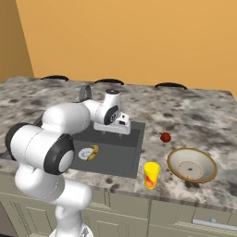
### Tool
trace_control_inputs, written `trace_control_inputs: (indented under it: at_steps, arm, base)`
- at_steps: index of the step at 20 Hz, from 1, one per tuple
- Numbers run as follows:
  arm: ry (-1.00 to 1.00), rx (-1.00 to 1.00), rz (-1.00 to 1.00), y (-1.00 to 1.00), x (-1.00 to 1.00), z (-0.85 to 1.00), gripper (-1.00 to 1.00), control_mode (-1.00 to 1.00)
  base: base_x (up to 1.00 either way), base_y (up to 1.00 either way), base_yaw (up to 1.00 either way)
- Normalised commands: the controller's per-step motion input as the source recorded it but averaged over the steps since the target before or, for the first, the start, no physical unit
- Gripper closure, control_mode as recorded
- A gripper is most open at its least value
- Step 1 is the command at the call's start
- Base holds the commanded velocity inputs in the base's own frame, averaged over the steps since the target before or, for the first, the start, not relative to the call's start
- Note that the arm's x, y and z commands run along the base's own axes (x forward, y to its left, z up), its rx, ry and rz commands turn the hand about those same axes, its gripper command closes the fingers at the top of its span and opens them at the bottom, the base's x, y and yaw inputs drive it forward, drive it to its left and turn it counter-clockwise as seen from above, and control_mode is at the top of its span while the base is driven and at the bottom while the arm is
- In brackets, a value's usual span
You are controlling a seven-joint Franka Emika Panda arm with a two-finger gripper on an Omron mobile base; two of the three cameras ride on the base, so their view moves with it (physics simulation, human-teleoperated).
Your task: Remove the bell pepper and banana from the sink. Then move the bowl and cup from the counter to the sink for washing.
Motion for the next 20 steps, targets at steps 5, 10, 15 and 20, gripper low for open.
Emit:
trace_control_inputs:
  at_steps: [5,10,15,20]
  arm:
    - [-0.07,0.00,-0.07,0.36,0.01,-0.17,-1.00,-1.00]
    - [-0.02,0.00,-0.02,0.34,0.14,-0.22,-1.00,-1.00]
    - [-0.01,0.00,0.00,0.29,0.19,-0.22,-1.00,-1.00]
    - [0.00,0.00,0.00,0.25,0.17,-0.20,-1.00,-1.00]
  base:
    - [0.00,0.00,0.00]
    - [0.00,0.00,0.00]
    - [0.00,0.00,0.00]
    - [0.00,0.00,0.00]
